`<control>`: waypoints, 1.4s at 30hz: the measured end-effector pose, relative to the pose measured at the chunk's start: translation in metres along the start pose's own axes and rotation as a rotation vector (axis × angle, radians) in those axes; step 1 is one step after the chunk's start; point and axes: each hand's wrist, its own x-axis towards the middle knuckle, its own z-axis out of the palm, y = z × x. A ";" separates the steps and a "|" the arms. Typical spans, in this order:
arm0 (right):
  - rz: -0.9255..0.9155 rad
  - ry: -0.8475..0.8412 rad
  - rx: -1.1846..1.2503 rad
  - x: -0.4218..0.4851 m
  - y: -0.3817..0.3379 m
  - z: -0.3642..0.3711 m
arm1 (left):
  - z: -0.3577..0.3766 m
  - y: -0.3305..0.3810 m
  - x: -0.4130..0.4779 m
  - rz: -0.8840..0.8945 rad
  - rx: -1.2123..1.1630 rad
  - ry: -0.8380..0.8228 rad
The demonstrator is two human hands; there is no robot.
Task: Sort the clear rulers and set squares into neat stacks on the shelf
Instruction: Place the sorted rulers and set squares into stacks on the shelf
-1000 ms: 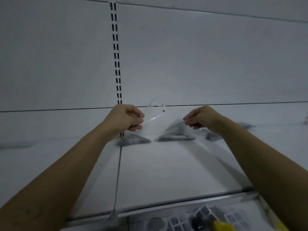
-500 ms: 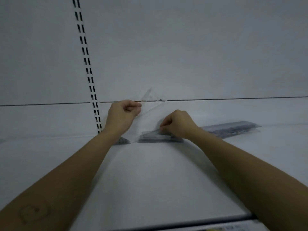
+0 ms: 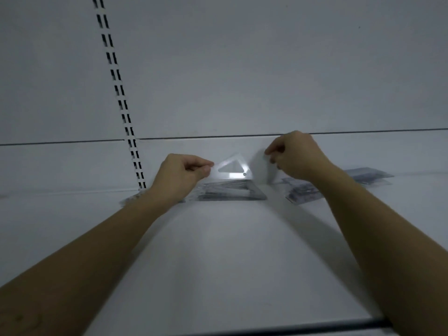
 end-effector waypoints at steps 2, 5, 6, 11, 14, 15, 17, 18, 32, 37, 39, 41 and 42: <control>-0.008 0.007 0.011 -0.001 0.000 -0.003 | 0.011 0.003 0.000 -0.015 0.044 -0.035; -0.081 -0.094 -0.089 -0.005 -0.006 0.006 | 0.027 0.004 0.001 0.021 0.271 -0.074; -0.100 -0.129 -0.114 -0.006 -0.007 0.009 | 0.031 0.002 0.000 0.040 0.364 -0.074; -0.126 -0.312 -0.201 -0.011 -0.009 0.011 | 0.024 -0.003 0.000 0.168 0.504 -0.099; -0.111 -0.442 -0.279 -0.017 -0.013 0.010 | 0.012 -0.006 -0.001 0.198 0.612 -0.299; -0.110 -0.459 -0.300 -0.019 -0.015 0.011 | 0.010 -0.009 -0.001 0.193 0.662 -0.355; -0.118 -0.467 -0.321 -0.022 -0.020 0.016 | 0.008 -0.013 -0.002 0.195 0.708 -0.396; -0.128 -0.461 -0.331 -0.022 -0.022 0.019 | 0.007 -0.013 -0.001 0.204 0.694 -0.383; -0.155 -0.428 -0.335 -0.022 -0.021 0.025 | 0.002 -0.005 -0.006 0.165 0.599 -0.385; -0.177 -0.332 -0.342 -0.027 -0.043 0.013 | -0.010 0.006 -0.008 0.236 0.764 -0.347; -0.218 -0.284 -0.334 -0.026 -0.059 0.012 | -0.025 0.011 -0.009 0.245 0.839 -0.329; -0.261 -0.288 -0.314 -0.025 -0.078 0.015 | -0.046 0.013 -0.012 0.236 0.885 -0.298; -0.284 -0.302 -0.306 -0.025 -0.089 0.017 | -0.060 0.013 -0.014 0.233 0.903 -0.273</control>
